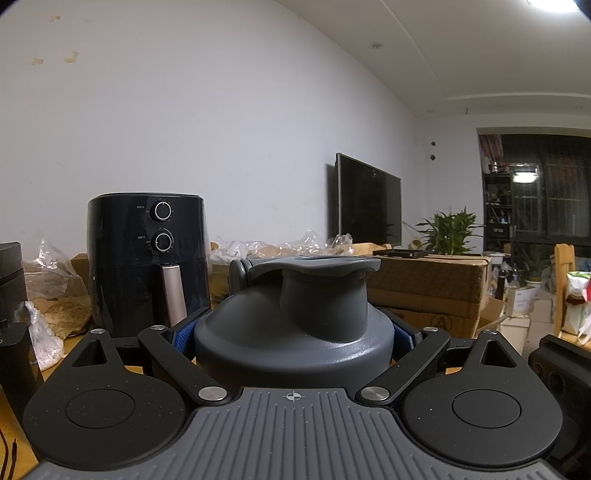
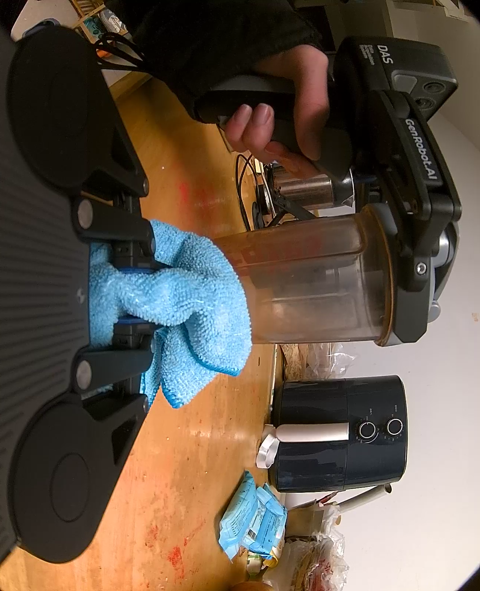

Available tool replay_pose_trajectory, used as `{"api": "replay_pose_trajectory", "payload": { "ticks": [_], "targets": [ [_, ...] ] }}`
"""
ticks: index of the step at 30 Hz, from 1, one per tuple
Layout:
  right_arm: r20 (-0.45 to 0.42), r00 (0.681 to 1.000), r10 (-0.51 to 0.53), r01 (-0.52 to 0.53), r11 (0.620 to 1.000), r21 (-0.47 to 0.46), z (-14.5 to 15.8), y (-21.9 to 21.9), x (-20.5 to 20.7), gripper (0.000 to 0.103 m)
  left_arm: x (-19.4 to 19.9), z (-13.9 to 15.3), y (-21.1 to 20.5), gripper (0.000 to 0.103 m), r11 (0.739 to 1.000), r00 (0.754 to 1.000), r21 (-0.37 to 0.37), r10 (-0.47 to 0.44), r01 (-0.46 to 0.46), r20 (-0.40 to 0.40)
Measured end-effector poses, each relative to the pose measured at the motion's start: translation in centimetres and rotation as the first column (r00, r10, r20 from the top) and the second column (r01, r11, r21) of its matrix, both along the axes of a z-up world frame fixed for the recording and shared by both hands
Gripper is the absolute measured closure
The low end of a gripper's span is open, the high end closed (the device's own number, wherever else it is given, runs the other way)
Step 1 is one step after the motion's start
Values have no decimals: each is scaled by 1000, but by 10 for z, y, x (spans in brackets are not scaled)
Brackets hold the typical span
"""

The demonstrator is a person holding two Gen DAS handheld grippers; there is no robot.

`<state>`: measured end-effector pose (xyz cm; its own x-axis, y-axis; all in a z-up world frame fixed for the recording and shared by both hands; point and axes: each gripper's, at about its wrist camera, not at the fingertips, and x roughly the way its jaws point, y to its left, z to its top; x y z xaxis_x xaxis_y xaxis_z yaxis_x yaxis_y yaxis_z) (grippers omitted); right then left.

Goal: Clean container
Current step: 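Wipe the cloth up the bottle side with right tool while left tool raises bottle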

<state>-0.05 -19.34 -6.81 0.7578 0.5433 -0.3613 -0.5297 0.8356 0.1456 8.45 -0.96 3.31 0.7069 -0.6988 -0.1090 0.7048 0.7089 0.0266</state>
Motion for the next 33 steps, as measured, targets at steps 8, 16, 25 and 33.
{"api": "replay_pose_trajectory", "payload": {
  "ticks": [8,16,25,33],
  "targets": [
    [-1,1000,-1,1,1000,1,1,0,0,89,-2,-2,-2,8,1000,1000,14,10,-10,14],
    [0,1000,-3,3,1000,2,0,1,-1,89,-4,-2,-7,7,999,999,23,46,-47,22],
    [-1,1000,-4,4,1000,4,0,0,-1,89,-9,2,-11,6,995,995,23,100,-101,30],
    [-1,1000,-5,5,1000,4,1,-1,1,89,-21,6,-18,0,986,984,20,161,-163,72]
  ]
}}
